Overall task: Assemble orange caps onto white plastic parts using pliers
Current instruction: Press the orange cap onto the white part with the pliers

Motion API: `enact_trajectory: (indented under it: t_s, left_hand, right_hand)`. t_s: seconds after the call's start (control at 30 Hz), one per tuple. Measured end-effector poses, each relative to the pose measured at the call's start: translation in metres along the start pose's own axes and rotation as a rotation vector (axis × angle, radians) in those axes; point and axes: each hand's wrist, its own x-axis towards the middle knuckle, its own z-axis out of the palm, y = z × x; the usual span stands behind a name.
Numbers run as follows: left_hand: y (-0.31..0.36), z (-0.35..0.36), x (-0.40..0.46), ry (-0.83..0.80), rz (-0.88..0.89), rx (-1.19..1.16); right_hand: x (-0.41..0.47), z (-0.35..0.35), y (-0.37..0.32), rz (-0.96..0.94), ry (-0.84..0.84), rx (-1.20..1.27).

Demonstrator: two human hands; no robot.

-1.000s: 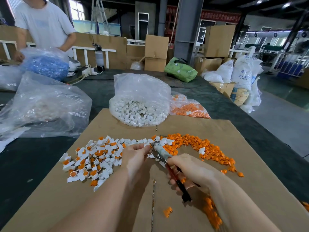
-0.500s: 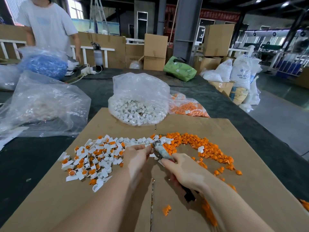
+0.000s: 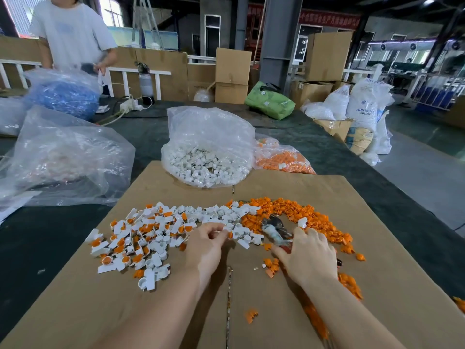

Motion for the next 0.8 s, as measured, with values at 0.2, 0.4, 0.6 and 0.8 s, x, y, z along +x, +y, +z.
enact_trajectory:
  t_s: [0.2, 0.4, 0.6, 0.8]
  left_hand:
    - [-0.006, 0.002, 0.000, -0.046, 0.051, 0.074]
    - [-0.003, 0.004, 0.000, -0.112, 0.116, 0.174]
    - [-0.003, 0.000, -0.005, -0.198, 0.174, 0.212]
    - [-0.008, -0.003, -0.012, -0.266, 0.264, 0.305]
  right_hand:
    - [0.005, 0.013, 0.008, 0.036, 0.050, -0.187]
    - [-0.007, 0.022, -0.021, -0.373, 0.420, 0.121]
    - [-0.016, 0.031, -0.043, -0.501, 0.408, 0.498]
    - [-0.019, 0.030, -0.044, -0.456, 0.398, 0.551]
